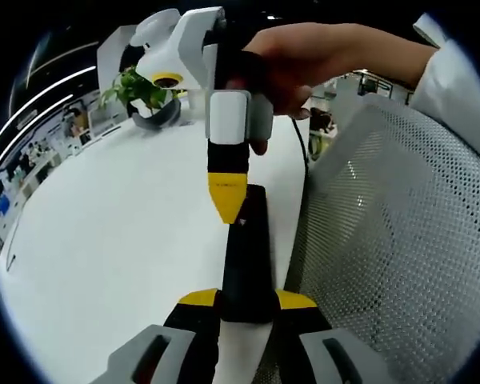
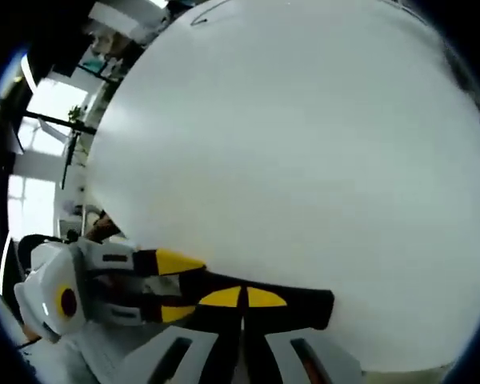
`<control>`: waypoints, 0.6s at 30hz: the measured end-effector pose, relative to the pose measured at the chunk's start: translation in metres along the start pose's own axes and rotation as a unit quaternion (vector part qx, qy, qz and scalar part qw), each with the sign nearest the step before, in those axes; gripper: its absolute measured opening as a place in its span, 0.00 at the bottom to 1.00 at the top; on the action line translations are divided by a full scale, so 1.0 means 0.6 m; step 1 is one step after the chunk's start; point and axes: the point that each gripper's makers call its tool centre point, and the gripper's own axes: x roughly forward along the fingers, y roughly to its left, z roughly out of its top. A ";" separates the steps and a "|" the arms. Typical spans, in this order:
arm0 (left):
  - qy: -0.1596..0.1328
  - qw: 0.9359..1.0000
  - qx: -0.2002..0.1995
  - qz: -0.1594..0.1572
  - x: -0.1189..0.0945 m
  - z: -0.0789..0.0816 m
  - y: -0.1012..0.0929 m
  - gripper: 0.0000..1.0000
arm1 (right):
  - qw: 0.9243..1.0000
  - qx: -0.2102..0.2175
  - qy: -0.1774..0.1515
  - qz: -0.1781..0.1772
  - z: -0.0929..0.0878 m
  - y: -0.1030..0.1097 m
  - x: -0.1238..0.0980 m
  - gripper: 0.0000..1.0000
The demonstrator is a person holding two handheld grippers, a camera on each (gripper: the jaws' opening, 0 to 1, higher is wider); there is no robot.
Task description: Press the specified remote control buttons in sequence, fully releasing each button before pressing the next.
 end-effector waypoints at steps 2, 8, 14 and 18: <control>0.000 1.000 0.000 0.000 0.000 0.000 0.000 0.24 | 1.000 -0.004 0.009 -0.006 -0.004 -0.004 0.004 0.00; -0.001 1.000 -0.001 0.000 0.000 0.000 0.000 0.24 | 1.000 -0.017 0.012 -0.017 -0.004 -0.006 0.007 0.00; -0.002 1.000 -0.002 0.002 0.001 0.001 0.001 0.24 | 0.999 -0.037 0.013 -0.038 -0.002 -0.006 0.011 0.00; -0.002 1.000 -0.003 0.002 0.002 0.001 0.002 0.24 | 0.999 -0.025 0.019 -0.036 0.000 -0.009 0.011 0.00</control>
